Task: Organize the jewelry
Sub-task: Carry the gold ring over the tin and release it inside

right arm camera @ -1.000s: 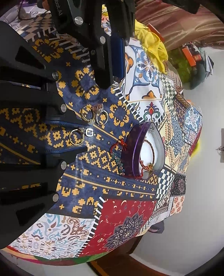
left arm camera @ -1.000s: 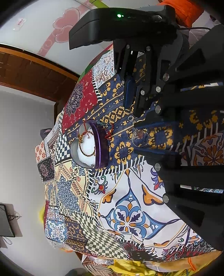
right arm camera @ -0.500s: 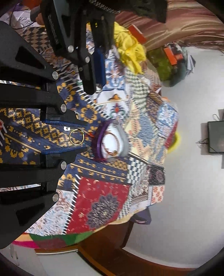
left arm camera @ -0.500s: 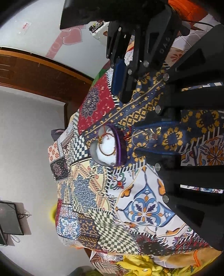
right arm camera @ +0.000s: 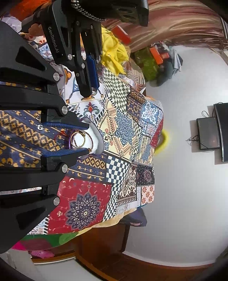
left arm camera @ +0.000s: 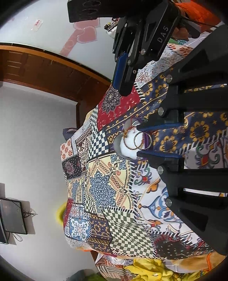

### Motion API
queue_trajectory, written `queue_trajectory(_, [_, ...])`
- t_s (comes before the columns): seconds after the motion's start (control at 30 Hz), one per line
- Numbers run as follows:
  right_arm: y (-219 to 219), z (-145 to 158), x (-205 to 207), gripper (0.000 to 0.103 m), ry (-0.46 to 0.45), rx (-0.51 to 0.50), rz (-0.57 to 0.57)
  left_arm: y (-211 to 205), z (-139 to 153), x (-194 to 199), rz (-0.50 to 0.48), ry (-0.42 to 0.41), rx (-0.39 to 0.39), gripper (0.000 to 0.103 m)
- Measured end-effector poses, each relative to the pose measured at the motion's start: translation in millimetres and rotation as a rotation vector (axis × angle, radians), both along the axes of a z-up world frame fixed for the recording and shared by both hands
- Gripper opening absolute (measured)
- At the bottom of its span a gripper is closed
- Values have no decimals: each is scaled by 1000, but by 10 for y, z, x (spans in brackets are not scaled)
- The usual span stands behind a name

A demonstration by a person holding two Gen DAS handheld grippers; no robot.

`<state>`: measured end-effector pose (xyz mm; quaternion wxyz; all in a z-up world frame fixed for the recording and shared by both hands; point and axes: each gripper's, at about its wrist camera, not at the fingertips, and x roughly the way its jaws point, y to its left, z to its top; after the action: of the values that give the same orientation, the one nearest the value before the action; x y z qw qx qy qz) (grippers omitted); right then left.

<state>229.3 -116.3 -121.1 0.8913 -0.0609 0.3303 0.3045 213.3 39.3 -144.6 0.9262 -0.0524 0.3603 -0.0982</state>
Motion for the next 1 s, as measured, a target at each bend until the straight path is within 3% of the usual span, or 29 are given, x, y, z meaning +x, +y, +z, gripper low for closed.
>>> queue_trajectory(0.27, [71, -84, 235, 19, 28, 13, 3, 50, -73, 266, -2, 2, 5, 21])
queue_trajectory(0.67, [174, -228, 602, 19, 111, 21, 44, 42, -386, 706, -34, 70, 1, 21])
queue_trajectory(1.0, [257, -371, 742, 19, 164, -9, 67, 10, -554, 847, -50, 106, 10, 21])
